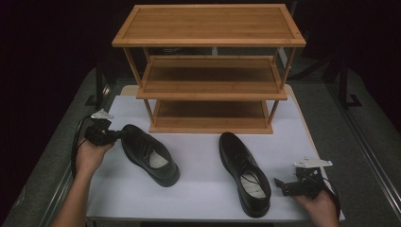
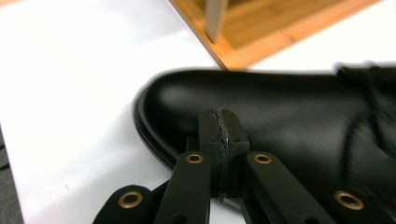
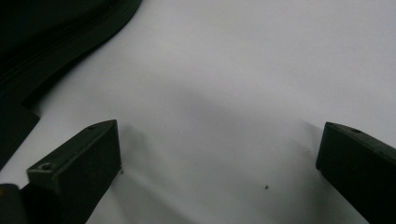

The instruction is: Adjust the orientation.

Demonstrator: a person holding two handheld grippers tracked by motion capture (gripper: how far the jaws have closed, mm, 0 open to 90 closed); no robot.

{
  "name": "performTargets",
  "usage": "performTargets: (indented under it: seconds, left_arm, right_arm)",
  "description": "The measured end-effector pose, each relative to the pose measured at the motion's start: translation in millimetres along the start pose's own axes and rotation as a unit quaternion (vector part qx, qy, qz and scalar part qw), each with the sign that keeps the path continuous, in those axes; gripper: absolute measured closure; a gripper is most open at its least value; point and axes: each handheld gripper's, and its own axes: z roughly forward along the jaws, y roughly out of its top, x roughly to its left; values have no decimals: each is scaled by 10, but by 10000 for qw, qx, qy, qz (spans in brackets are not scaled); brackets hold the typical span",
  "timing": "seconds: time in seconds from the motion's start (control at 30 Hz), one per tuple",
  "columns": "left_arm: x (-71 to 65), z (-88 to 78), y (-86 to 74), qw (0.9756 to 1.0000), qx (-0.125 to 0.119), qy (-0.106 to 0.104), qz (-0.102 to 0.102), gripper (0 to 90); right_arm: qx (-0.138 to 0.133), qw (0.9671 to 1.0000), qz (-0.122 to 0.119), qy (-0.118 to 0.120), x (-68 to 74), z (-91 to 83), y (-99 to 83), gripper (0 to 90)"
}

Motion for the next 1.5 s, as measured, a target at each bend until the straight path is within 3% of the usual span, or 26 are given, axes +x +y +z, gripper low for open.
performTargets:
  seconds: [0.23,0.33,0.4,0.6,0.63,0.73,0.93,1.33,1.5]
  left_arm:
    - [269,177,171,9997,16,258,-49,900]
    - [395,285,214,9988,126,474,18,900]
    - [440,322,210,9988,126,466,-75,900]
    - [529,491,138,9978,431,455,-195,900]
    - [513,515,122,9981,458,376,-181,900]
    - [470,514,116,9975,464,522,-130,900]
    - [402,510,125,9975,507,465,-131,900]
    - [-118,524,75,9994,334,77,75,900]
    - [-259,526,37,9997,239,-34,89,900]
  right_arm:
    - [3,10000,2,2,-1,0,0,0]
    - [2,10000,3,3,-1,0,0,0]
    - [3,10000,3,3,-1,0,0,0]
    - [3,10000,6,5,-1,0,0,0]
    - [2,10000,6,5,-1,0,-1,0]
    - [4,10000,6,5,-2,0,-1,0]
    - [5,10000,8,4,-1,0,0,0]
    - [4,10000,3,4,-1,1,0,0]
    - [5,10000,0,3,-1,1,0,0]
